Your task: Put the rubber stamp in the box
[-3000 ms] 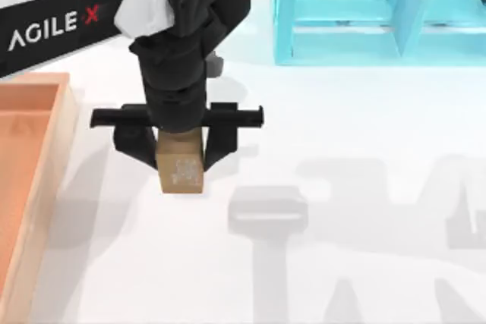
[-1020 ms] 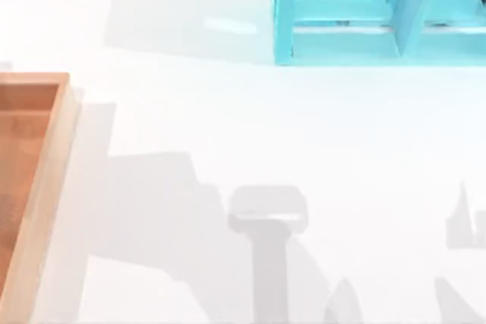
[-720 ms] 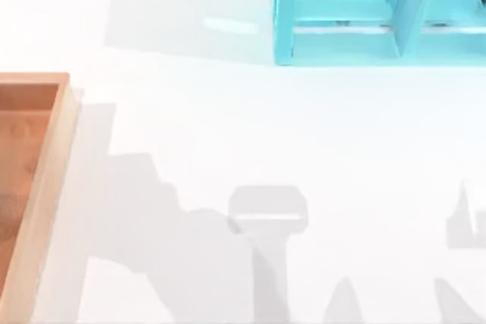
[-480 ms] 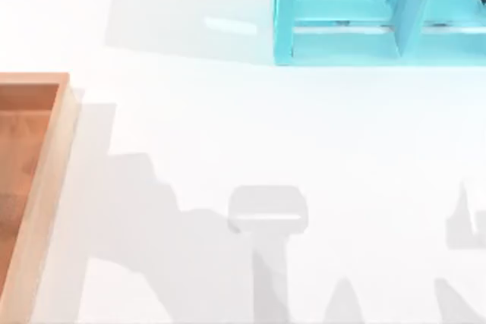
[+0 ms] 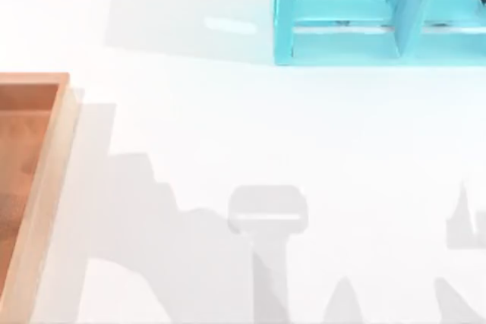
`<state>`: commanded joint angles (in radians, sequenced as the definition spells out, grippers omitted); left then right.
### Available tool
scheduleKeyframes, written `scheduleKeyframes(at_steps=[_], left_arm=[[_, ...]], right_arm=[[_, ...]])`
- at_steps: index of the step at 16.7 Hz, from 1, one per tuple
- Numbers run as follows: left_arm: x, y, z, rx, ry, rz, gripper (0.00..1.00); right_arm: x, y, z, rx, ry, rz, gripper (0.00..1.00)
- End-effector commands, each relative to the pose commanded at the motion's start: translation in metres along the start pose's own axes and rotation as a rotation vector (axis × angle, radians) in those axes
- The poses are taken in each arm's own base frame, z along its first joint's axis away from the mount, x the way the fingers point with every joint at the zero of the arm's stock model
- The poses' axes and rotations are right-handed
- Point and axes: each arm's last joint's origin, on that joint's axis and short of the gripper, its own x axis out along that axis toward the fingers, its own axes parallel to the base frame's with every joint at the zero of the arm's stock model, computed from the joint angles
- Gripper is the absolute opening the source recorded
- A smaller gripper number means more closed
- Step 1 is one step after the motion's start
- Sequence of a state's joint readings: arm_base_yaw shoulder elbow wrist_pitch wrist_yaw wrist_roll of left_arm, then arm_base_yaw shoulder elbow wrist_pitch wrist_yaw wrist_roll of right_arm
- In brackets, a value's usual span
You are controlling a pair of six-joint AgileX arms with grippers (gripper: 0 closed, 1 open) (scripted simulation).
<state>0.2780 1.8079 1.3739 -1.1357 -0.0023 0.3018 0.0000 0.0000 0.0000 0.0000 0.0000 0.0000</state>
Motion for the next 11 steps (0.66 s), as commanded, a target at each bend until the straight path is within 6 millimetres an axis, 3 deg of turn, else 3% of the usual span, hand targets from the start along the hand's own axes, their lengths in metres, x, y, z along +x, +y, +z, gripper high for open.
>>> scheduleKeyframes(at_steps=[5,11], left_arm=[[0.0,0.0,0.0,0.0,0.0,0.0,0.98],[0.0,0.0,0.0,0.0,0.0,0.0,1.0]], right_arm=[[0.0,0.0,0.0,0.0,0.0,0.0,1.0],[0.0,0.0,0.0,0.0,0.0,0.0,1.0]])
